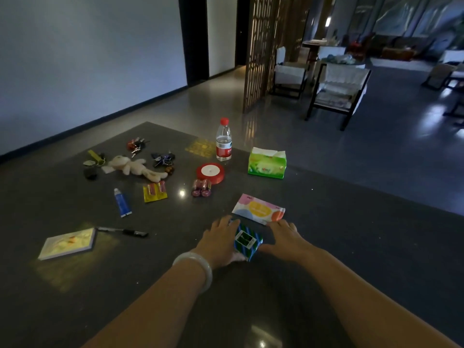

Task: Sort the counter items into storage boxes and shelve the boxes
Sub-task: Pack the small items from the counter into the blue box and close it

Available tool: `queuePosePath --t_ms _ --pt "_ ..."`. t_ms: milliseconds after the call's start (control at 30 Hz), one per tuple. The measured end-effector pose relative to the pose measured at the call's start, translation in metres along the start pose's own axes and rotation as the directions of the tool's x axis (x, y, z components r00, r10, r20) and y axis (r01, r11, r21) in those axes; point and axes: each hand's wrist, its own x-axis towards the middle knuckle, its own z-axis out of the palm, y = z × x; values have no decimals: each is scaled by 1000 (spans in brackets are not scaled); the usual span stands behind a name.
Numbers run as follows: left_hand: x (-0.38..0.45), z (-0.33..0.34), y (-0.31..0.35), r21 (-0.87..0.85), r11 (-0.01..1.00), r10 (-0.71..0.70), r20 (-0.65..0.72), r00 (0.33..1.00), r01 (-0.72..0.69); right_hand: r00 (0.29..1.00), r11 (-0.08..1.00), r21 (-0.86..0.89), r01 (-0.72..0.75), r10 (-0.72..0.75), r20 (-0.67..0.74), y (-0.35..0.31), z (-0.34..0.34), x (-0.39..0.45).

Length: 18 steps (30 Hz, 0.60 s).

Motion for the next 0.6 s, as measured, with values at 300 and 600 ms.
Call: queuePosePath --t_ms 300,600 --pt "39 7 -34 -3 990 140 -19 990 -140 997 995 71 74 -73 -20 7 6 43" --pt "18 12 -49 -157 971 149 -191 970 -180 981 980 50 191 -192 1 -23 31 43"
